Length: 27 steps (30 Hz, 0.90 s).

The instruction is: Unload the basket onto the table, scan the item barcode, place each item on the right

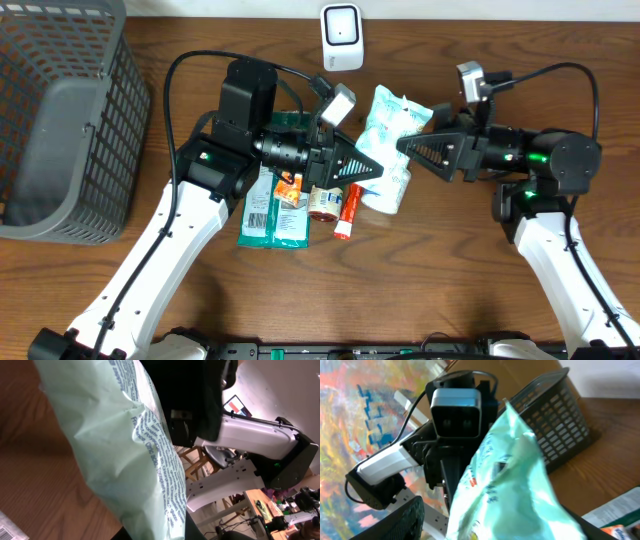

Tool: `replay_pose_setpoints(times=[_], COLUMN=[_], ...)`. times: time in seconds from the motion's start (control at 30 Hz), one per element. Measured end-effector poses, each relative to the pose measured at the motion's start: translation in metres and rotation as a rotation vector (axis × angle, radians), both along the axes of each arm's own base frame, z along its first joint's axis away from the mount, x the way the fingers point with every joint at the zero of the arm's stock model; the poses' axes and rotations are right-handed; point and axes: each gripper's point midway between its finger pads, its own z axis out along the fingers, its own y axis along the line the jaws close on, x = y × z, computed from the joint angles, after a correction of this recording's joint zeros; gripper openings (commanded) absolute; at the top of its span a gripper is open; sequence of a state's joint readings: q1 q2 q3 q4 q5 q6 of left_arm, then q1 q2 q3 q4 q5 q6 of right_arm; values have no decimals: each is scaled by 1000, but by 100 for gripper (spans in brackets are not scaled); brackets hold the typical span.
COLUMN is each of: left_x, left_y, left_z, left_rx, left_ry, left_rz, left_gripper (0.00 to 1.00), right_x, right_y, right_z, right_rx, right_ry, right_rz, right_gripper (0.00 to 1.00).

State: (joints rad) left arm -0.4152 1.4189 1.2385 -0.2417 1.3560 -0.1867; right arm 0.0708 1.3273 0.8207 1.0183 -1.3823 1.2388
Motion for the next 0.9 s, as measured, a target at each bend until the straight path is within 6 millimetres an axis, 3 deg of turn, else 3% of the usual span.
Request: replay_pose_setpoints(times=[0.13, 0.27, 0.47, 0.67, 0.83, 0.9], left_x=[0, 0, -1, 1, 4, 6], left_y=[0, 0, 0, 0, 0, 0], left_z=[0, 0, 1, 0, -3, -6], left_rx=[0, -1, -3, 0, 11, 26], left_ry=[0, 0, -2, -12, -34, -27], left_rz=[0, -3, -6, 3, 22, 39], left_gripper=[8, 7, 7, 9, 27, 29], right_x=[-1, 1, 3, 4, 4, 4], right_y=[3, 3, 3, 3, 3, 3], right_z=[-1, -1, 0, 1, 1, 1], right_rx=[2, 4, 9, 11, 8, 6], right_ry=[7, -1, 2, -7, -45, -58], right_rz=[6, -3, -13, -20, -24, -25], right_gripper=[62, 35, 14, 5, 1, 1])
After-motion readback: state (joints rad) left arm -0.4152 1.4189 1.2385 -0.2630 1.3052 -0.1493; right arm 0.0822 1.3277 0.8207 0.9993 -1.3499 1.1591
